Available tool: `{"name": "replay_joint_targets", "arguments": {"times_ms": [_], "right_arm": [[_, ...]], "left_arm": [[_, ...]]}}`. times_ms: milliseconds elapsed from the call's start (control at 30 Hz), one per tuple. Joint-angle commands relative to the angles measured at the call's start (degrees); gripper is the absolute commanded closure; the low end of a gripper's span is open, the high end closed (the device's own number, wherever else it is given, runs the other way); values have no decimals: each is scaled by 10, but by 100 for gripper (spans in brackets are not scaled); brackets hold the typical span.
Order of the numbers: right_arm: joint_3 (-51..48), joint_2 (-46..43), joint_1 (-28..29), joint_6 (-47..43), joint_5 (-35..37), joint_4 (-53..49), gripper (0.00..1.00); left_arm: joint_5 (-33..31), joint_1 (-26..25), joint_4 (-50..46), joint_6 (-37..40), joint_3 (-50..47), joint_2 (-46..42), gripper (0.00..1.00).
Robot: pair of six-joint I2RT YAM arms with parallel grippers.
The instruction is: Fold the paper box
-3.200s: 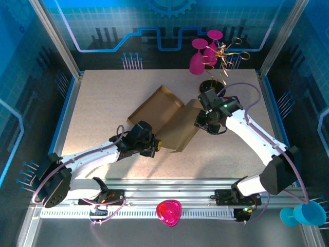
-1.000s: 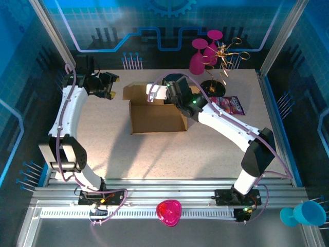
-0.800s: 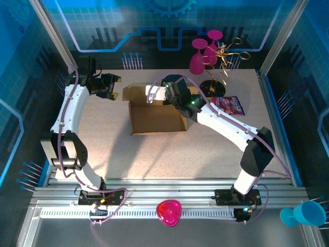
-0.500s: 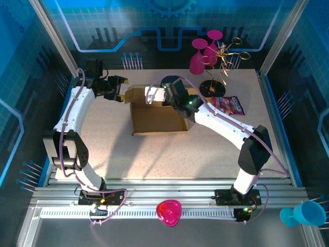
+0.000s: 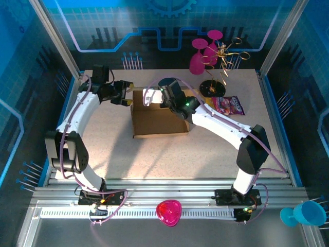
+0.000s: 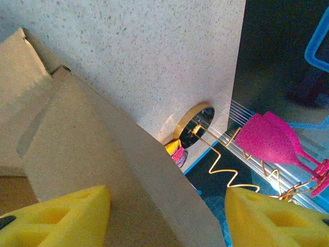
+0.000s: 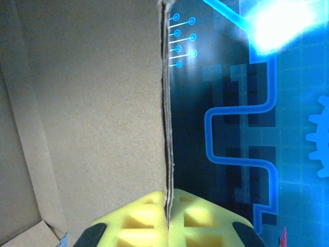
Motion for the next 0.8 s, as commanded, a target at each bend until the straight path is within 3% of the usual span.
{"name": "replay_joint_targets", "arguments": {"times_ms": [0, 367, 767], "right_arm": [[6, 2, 16, 16, 6, 29, 100], [-28, -7, 27, 0, -1, 64, 100], [-90, -10, 42, -73, 24, 157, 100]], "left_arm": [[26, -7, 38, -37, -17, -17, 39], [57, -7, 76, -67, -23, 7, 41], [96, -5, 56, -24, -25, 43, 45]]}}
